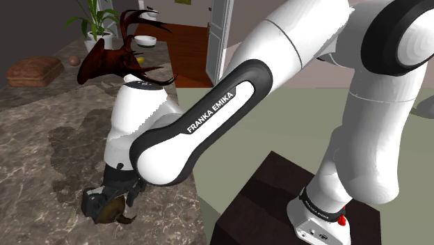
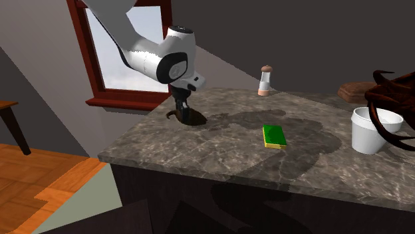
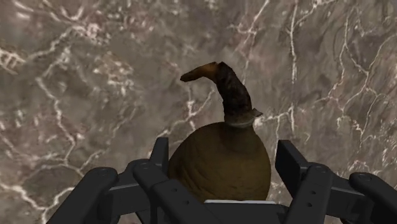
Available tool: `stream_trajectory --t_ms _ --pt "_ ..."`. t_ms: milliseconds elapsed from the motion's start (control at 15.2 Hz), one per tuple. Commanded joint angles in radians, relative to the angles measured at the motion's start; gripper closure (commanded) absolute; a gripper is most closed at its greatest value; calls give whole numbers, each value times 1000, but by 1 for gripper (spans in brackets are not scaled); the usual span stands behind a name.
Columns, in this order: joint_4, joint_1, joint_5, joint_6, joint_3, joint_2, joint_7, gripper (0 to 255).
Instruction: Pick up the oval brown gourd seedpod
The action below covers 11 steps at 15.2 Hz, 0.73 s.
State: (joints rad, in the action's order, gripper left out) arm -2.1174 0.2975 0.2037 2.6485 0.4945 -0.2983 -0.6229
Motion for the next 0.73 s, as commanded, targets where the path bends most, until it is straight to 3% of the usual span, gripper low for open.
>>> stream_trajectory --t_ms 0,660 --pt "7 -4 6 -25 4 19 -1 255" --pt "38 -19 28 -124 14 93 -6 255"
